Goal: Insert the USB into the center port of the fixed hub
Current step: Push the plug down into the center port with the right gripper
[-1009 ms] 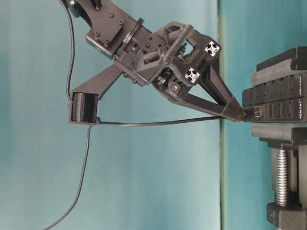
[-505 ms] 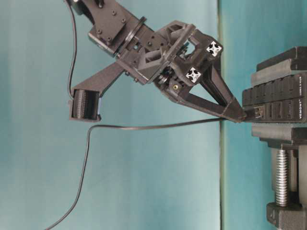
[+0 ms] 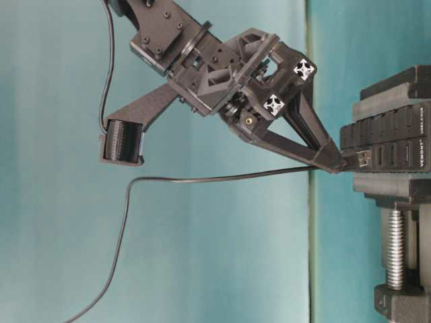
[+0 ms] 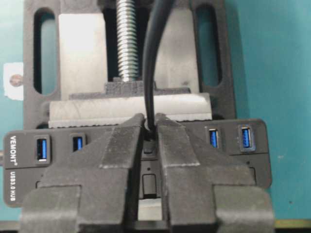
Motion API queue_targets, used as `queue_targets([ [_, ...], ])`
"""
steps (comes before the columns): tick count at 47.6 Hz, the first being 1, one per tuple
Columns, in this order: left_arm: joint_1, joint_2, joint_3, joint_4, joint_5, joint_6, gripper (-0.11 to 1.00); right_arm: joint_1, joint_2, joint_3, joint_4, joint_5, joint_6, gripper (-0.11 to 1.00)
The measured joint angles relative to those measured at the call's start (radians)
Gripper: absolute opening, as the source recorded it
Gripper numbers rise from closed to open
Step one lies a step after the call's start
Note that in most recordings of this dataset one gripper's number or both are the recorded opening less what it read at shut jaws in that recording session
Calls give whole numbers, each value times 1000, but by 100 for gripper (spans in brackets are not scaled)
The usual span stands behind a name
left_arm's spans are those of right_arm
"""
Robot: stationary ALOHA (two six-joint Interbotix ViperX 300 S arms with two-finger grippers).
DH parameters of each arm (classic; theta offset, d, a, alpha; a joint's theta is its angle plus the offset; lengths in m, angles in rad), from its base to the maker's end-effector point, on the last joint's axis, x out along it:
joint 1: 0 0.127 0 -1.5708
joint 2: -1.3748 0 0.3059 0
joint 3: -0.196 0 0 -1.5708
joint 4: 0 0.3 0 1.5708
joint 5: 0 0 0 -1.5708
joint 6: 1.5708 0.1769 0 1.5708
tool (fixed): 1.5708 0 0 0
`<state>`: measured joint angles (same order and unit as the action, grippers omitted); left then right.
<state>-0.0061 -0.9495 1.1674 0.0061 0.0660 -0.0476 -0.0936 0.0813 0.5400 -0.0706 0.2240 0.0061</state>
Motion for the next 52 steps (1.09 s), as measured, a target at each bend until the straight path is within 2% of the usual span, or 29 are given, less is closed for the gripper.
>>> queue_targets([
  [18, 0, 0, 0, 0, 0, 0, 0, 0, 0, 5, 2, 44, 0, 7],
  [52, 0, 2, 0, 0, 0, 0, 0, 0, 15, -3, 2, 55, 2, 7],
])
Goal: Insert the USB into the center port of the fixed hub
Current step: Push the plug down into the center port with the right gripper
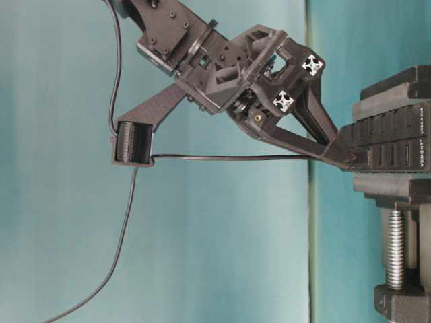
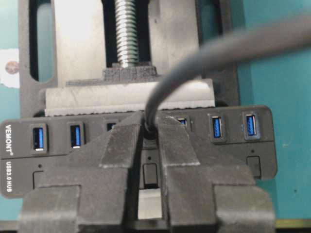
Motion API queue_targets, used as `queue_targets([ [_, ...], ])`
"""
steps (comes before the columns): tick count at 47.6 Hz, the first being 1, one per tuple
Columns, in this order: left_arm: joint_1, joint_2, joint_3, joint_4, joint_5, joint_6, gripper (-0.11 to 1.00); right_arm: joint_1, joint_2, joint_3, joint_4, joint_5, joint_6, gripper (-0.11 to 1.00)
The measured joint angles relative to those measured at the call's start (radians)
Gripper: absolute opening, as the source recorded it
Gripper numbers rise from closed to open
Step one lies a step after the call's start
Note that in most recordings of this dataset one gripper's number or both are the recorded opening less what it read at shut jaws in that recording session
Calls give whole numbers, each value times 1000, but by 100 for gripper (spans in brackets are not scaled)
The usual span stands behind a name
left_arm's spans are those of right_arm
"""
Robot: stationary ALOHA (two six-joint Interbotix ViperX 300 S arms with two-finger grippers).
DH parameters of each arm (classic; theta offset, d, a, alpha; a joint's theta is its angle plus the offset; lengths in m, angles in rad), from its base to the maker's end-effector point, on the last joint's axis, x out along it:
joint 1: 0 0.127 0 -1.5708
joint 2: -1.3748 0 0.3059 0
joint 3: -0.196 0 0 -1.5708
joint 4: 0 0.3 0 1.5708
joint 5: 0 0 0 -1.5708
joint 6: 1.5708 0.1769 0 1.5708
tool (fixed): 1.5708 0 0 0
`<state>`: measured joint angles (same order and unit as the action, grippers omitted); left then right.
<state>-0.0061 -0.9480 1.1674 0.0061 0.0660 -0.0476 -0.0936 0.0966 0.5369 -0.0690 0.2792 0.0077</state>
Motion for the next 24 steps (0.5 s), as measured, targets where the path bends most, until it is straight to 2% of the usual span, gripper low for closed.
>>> queue_targets([
  [24, 0, 0, 0, 2, 0, 0, 0, 3, 12, -11, 0, 38, 0, 7],
])
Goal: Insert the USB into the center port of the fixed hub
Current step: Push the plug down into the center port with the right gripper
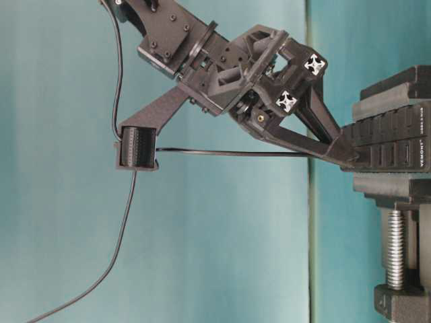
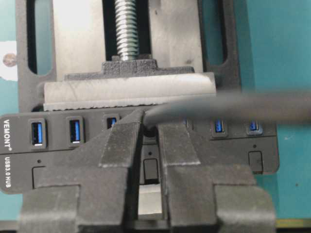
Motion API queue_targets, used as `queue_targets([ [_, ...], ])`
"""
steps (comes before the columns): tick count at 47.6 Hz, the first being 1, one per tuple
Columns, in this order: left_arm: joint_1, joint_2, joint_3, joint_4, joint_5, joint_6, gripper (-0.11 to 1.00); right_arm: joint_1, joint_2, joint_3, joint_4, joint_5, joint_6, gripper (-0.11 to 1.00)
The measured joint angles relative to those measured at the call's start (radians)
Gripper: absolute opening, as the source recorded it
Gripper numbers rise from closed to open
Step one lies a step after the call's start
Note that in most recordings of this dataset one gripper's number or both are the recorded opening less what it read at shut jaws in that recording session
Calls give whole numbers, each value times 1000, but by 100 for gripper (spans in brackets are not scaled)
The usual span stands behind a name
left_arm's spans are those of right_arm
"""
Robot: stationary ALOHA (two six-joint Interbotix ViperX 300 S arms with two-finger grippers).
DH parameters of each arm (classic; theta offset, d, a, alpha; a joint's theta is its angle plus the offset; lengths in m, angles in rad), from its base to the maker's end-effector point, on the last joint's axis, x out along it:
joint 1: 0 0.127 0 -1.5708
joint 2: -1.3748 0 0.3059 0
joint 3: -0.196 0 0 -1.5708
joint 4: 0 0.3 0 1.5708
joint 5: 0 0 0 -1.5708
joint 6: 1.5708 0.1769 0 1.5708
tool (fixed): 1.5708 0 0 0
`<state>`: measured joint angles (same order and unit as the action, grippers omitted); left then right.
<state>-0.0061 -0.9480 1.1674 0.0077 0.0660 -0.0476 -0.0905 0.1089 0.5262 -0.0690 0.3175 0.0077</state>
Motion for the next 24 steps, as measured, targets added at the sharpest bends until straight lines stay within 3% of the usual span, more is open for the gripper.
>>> queue_targets([
  [24, 0, 0, 0, 0, 0, 0, 0, 2, 6, -14, 0, 14, -2, 7],
])
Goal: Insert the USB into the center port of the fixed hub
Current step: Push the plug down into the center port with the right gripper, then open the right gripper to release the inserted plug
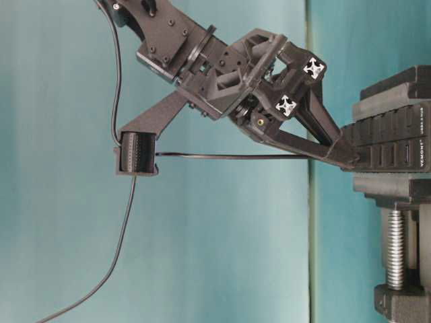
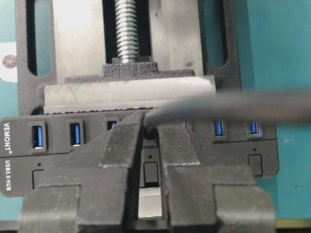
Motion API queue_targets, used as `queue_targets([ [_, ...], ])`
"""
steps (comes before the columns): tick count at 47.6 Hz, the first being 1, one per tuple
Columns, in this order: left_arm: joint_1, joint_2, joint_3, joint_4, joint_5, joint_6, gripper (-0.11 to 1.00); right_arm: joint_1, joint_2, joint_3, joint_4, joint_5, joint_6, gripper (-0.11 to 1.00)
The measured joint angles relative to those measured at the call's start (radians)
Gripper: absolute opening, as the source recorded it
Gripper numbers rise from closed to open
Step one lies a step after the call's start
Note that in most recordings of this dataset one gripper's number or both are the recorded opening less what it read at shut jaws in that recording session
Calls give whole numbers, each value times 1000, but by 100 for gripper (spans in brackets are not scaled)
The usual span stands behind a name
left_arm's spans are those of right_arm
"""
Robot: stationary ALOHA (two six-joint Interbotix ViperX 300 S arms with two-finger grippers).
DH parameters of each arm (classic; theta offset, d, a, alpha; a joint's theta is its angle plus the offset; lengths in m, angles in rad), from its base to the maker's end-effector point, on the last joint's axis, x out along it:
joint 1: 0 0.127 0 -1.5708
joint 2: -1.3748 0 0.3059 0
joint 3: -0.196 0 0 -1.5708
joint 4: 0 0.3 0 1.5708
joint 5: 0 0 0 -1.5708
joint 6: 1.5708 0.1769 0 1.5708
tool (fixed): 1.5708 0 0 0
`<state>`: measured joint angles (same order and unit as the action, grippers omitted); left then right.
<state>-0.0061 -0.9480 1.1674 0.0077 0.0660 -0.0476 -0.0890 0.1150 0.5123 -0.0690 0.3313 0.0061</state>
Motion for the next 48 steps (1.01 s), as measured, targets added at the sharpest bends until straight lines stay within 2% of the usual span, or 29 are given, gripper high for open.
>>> queue_targets([
  [20, 0, 2, 0, 0, 0, 0, 0, 0, -8, -12, 2, 3, 0, 7],
  [27, 0, 0, 0, 0, 0, 0, 0, 2, -14, -12, 2, -9, 0, 13],
  [32, 0, 0, 0, 0, -2, 0, 0, 3, -17, -11, 0, -11, 0, 28],
  [42, 0, 0, 0, -2, 0, 0, 0, -2, -18, -11, -2, -12, 0, 81],
  [44, 0, 0, 0, 0, 0, 0, 0, 0, -20, -12, -2, -12, 2, 86],
  [48, 0, 0, 0, -2, 0, 0, 0, 3, -18, -11, 0, -12, 2, 85],
])
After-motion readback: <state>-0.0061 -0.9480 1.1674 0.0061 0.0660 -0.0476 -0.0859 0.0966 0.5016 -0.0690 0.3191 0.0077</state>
